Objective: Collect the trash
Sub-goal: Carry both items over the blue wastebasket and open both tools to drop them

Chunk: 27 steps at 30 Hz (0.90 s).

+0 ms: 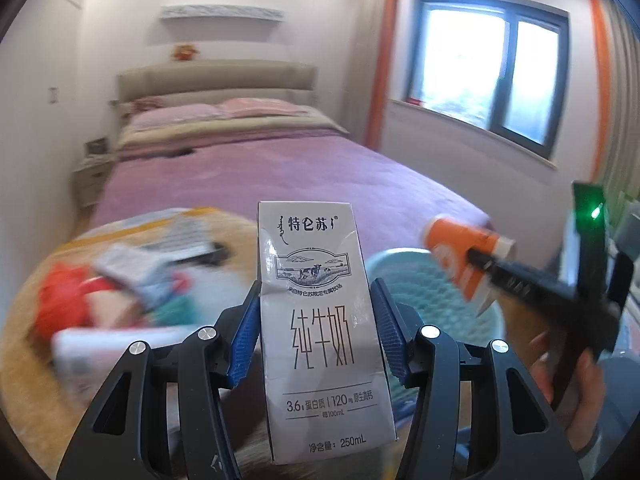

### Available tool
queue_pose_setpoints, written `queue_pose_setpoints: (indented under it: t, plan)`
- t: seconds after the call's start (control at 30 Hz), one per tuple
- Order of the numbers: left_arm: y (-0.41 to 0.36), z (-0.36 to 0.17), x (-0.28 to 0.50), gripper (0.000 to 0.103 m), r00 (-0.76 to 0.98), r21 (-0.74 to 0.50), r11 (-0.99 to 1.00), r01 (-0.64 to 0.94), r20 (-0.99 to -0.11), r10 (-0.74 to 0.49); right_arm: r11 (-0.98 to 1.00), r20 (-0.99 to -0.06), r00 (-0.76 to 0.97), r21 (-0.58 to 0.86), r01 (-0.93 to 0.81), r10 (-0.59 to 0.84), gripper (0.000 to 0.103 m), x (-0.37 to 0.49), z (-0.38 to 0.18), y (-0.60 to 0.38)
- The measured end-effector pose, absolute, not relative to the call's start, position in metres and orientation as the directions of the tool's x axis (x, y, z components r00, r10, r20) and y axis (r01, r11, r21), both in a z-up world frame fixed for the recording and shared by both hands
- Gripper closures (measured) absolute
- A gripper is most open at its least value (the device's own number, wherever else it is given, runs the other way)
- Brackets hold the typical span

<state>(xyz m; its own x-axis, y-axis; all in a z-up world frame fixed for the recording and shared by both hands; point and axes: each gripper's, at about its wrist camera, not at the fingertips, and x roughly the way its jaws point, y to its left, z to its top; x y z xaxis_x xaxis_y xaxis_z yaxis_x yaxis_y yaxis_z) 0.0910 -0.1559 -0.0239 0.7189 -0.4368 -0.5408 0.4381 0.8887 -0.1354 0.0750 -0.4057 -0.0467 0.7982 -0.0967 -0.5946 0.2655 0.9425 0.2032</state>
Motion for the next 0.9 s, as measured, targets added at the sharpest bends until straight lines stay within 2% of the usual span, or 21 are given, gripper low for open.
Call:
queue_pose_setpoints:
  t: [0.17,0.43,0.6,0.83,0.9]
  plan:
    - [-0.216,-0.04,0.117,0.052,0.626,-0.18,0.833,0.524,-0.582,-0.52,0.915,-0.665,0.737,0.216,0.342,-0.118,0.067,0.078,-0.077,-0.434]
    - [-0.268,-0.091,0.143,0.052,0.521,-0.179,0.805,0.565,-0.68,-0.516,0.886,-0.761,0.638,0.211,0.413,-0.116,0.065,0.079,-0.115,-0.462]
    - [-0.275,-0.112,0.151,0.051,0.487,-0.18,0.81,0.558,-0.72,-0.495,0.883,-0.782,0.611,0.193,0.428,-0.125,0.064,0.078,-0.124,-0.462]
    - [-0.277,-0.109,0.142,0.049,0.514,-0.148,0.823,0.549,-0.717,-0.472,0.876,-0.785,0.61,0.214,0.433,-0.11,0.062,0.077,-0.123,-0.462]
    - [-0.274,-0.104,0.138,0.048,0.526,-0.141,0.829,0.541,-0.712,-0.465,0.875,-0.781,0.615,0.22,0.432,-0.108,0.054,0.076,-0.121,-0.463]
